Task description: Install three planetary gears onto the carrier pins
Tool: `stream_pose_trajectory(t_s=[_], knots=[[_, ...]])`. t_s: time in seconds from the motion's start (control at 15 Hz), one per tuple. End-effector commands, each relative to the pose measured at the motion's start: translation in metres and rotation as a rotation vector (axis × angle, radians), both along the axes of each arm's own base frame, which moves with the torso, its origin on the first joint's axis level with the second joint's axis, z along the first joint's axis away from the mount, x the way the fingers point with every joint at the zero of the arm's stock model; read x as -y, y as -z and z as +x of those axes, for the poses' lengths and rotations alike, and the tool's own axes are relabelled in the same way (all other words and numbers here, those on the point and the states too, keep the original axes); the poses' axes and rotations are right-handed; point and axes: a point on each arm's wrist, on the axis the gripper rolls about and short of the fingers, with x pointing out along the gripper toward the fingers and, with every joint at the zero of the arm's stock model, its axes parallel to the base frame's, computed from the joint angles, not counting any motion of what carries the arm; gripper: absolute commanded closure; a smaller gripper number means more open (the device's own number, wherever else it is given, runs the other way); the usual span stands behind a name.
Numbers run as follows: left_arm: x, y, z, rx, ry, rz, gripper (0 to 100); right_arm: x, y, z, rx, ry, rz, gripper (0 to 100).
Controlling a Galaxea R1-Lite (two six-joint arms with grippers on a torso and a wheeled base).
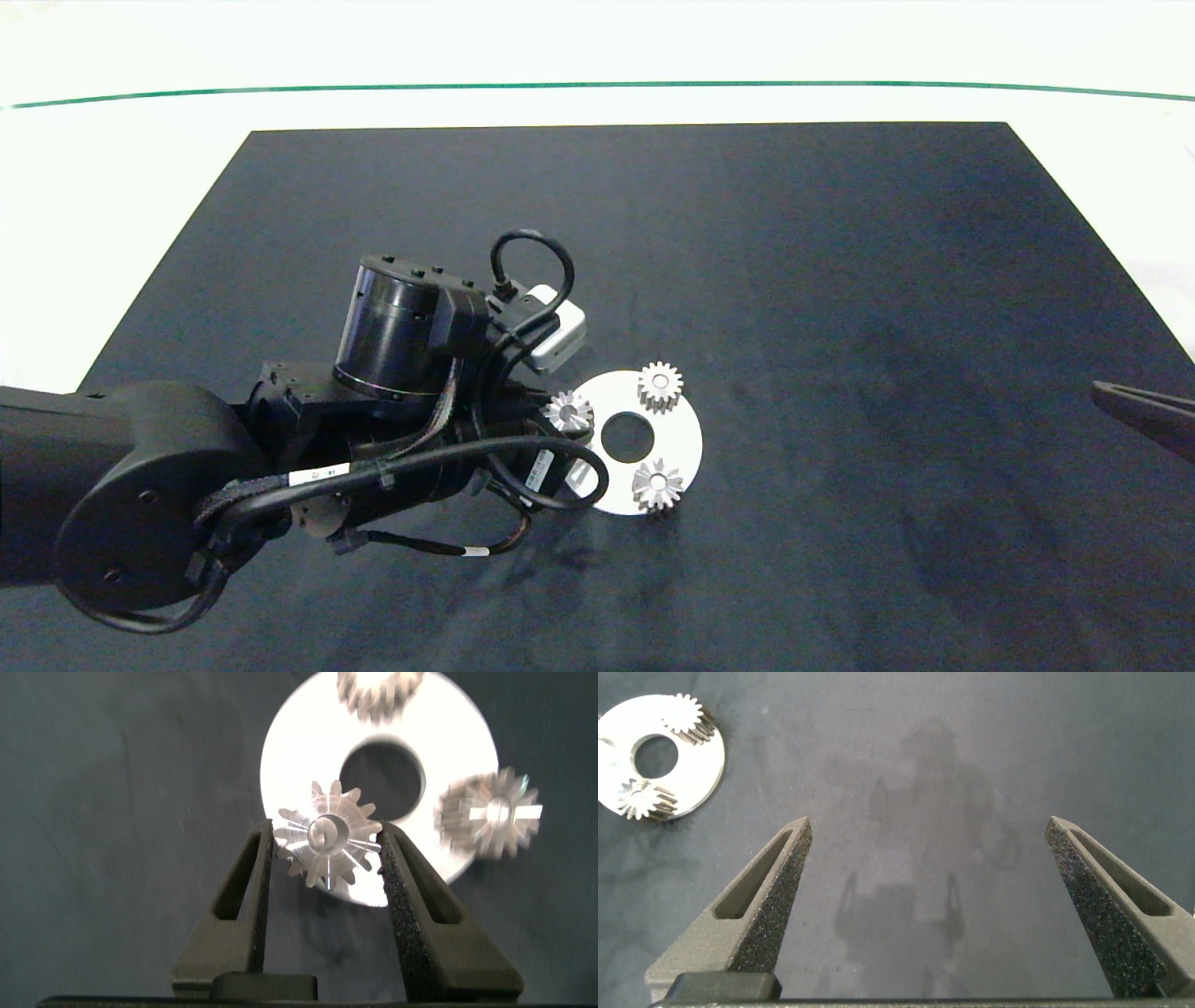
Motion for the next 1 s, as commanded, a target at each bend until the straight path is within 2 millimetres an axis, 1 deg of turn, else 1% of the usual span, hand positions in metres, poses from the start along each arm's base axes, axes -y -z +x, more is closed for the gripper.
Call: stream_pose_trajectory(t_s=[0.07, 0.33, 1.0], knots=[[0.004, 0.0021, 0.0045, 0.015, -0.002, -0.006, 81, -0.0001, 0.001, 0.0002, -0.004, 0.0, -0.003, 0], [0.0025, 0.0098, 0.0057, -0.006, -0.009, 0.01, 81, -0.0001, 0.001, 0.0004, -0.001, 0.003, -0.005, 0], [-0.0027, 0.0077, 0.0061, 0.0, -0.023, 0.007, 81, -0.0002, 0.0003, 0.0003, 0.004, 0.004, -0.006, 0]])
